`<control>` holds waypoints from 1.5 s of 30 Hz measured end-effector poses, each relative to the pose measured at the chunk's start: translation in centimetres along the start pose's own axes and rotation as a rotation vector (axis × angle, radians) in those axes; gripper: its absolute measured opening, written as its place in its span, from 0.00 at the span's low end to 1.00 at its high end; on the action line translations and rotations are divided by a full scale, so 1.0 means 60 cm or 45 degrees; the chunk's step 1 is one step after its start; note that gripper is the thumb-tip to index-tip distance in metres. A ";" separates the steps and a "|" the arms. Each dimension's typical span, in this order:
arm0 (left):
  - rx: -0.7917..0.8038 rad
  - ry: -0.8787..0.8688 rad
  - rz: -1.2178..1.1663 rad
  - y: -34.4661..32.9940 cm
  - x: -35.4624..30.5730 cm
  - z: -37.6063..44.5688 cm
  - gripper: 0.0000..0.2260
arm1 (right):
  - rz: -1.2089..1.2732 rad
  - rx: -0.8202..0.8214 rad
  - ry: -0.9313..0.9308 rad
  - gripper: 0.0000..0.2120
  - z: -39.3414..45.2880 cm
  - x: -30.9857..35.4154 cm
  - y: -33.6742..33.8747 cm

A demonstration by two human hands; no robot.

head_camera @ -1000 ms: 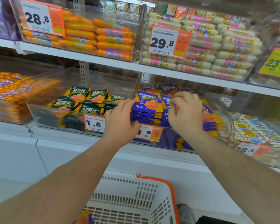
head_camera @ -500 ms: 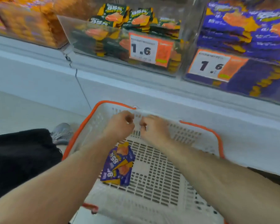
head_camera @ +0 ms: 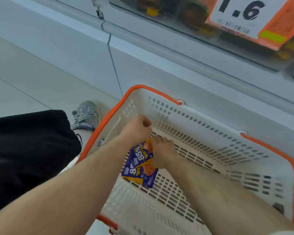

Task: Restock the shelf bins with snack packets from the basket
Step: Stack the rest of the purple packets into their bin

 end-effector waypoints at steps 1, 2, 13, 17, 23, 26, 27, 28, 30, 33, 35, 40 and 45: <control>0.012 0.022 0.007 -0.003 0.008 0.002 0.11 | -0.007 0.026 0.008 0.51 0.011 0.007 -0.014; 0.026 0.048 0.012 -0.006 0.016 0.003 0.11 | -0.029 0.057 0.029 0.56 0.018 0.016 -0.026; 0.058 0.100 0.055 -0.020 0.033 -0.005 0.10 | -0.225 -0.116 0.133 0.40 -0.033 0.020 -0.076; 0.083 0.126 0.117 -0.027 0.028 -0.020 0.11 | -0.161 -0.391 0.190 0.20 -0.074 -0.008 -0.043; 0.080 0.229 -0.131 -0.051 -0.018 -0.074 0.22 | 0.426 -0.559 -0.334 0.09 -0.165 -0.105 0.071; 0.176 0.239 -0.314 -0.084 -0.068 -0.123 0.23 | 0.765 -0.540 -0.423 0.12 -0.210 -0.123 0.115; 0.215 0.222 -0.400 -0.094 -0.089 -0.141 0.20 | 0.864 -0.574 -0.414 0.12 -0.227 -0.122 0.134; 0.241 0.210 -0.487 -0.102 -0.110 -0.161 0.16 | 0.941 -0.613 -0.400 0.11 -0.243 -0.119 0.152; 0.269 0.177 -0.690 -0.114 -0.150 -0.194 0.13 | 1.000 -0.691 -0.378 0.10 -0.279 -0.116 0.185; 0.216 0.140 -0.957 -0.130 -0.191 -0.226 0.10 | 0.929 -0.797 -0.331 0.07 -0.337 -0.111 0.227; 0.130 0.090 -1.041 -0.130 -0.212 -0.243 0.09 | 0.879 -0.885 -0.243 0.08 -0.374 -0.111 0.250; -0.041 -0.141 -1.081 -0.097 -0.254 -0.273 0.11 | 0.667 -1.085 -0.224 0.14 -0.458 -0.146 0.290; -0.159 -0.411 -1.024 -0.052 -0.309 -0.302 0.10 | 0.799 -1.288 -0.297 0.16 -0.555 -0.203 0.345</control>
Point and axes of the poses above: each hand's wrist, its own z-axis towards the middle knuckle, its own y-axis out of the back of the hand, x = y × z, the point moved 7 cm from there along z, towards the middle knuckle, and after that the axes turned 4 degrees about -z, right-handed, at the moved point
